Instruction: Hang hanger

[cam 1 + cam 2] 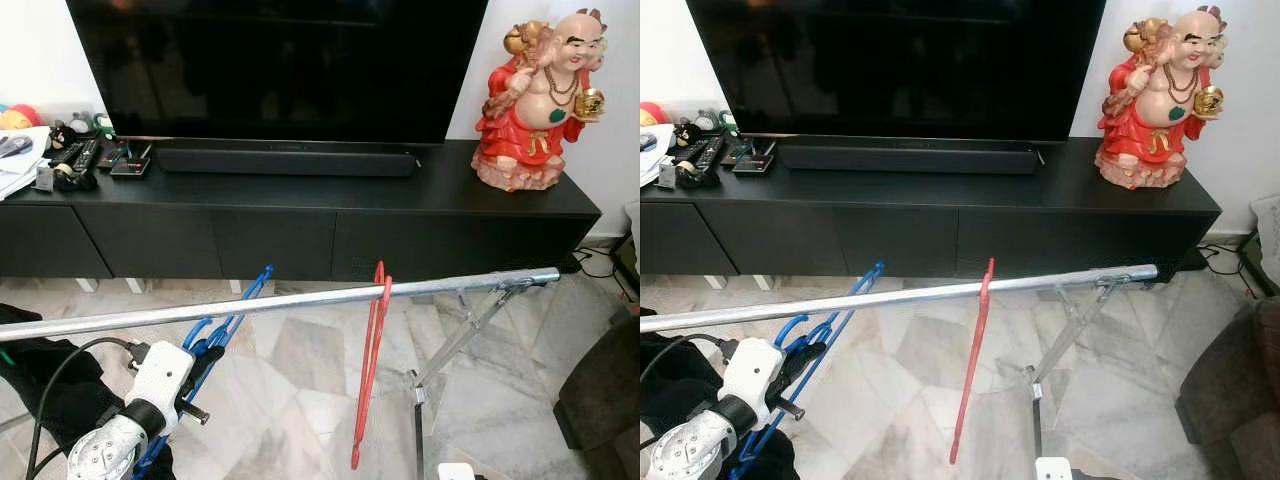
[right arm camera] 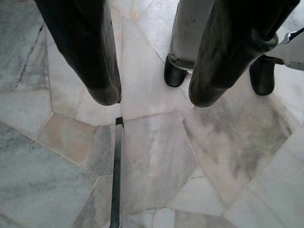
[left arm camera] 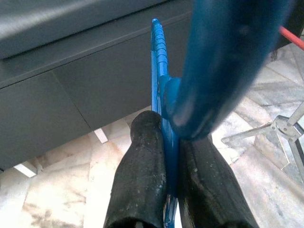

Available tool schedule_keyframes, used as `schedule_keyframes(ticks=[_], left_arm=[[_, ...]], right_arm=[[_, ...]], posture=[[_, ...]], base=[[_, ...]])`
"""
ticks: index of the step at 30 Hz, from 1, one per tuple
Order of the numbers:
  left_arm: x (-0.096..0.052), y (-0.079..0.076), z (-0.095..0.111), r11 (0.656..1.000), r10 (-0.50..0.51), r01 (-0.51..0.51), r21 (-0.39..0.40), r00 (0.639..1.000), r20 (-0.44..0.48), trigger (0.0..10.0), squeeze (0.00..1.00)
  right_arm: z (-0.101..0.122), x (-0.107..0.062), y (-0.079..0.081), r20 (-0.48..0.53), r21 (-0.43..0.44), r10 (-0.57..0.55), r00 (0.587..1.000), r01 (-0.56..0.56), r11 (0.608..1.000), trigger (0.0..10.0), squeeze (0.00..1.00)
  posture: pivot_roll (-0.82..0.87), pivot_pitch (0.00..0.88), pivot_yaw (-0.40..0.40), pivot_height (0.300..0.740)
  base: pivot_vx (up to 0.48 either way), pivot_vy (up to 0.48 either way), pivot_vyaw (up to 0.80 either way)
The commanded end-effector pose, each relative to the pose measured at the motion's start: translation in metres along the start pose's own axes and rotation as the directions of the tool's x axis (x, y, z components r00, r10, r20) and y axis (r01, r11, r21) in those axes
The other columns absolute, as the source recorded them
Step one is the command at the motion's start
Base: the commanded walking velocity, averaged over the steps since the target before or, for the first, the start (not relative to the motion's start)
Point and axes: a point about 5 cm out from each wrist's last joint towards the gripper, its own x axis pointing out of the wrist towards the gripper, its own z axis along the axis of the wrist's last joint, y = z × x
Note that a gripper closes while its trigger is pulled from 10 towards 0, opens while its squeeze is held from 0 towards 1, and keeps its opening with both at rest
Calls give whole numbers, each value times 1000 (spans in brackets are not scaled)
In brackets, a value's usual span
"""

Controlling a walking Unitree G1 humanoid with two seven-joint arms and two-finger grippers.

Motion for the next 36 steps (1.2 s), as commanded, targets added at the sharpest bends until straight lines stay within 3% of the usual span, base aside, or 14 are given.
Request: schedule_keyframes(ticks=[1,11,16,19,20,24,36], left_arm=[[1,10,9,1000,26,-27,15,999,30,10000,0],[6,17,10,985,159,-157,-64,987,24,10000,0],[11,14,2,976,196,-200,-83,979,-56,10000,0],[12,8,-2,987,139,-147,-70,984,-109,10000,0],[11,5,-7,995,87,-95,-38,982,-166,10000,0],[1,-3,-20,998,-69,69,-11,950,-304,10000,0],[-26,4,-24,965,-245,262,-18,872,-423,10000,0]], right_arm=[[-5,-1,-3,-19,6,-9,1000,9,1000,10000,0],[-5,-1,-4,-20,2,-10,1000,10,1000,10000,0],[-6,-1,-5,-26,-2,-8,1000,8,1000,10000,0],[-7,-1,-5,-27,-3,-7,1000,7,1000,10000,0],[-7,-1,-5,-28,-4,-7,1000,6,1000,10000,0],[-7,-1,-5,-30,-4,-8,1000,8,1000,10000,0],[-8,-2,-6,-36,-2,-9,999,9,1000,10000,0]], posture=[[55,74,-46,740],[49,75,-52,740],[48,75,-55,740],[47,75,-55,740],[47,75,-55,740],[49,76,-53,740],[53,75,-52,740]], base=[[0,0,0],[0,0,0],[0,0,0],[0,0,0],[0,0,0],[0,0,0],[0,0,0]])
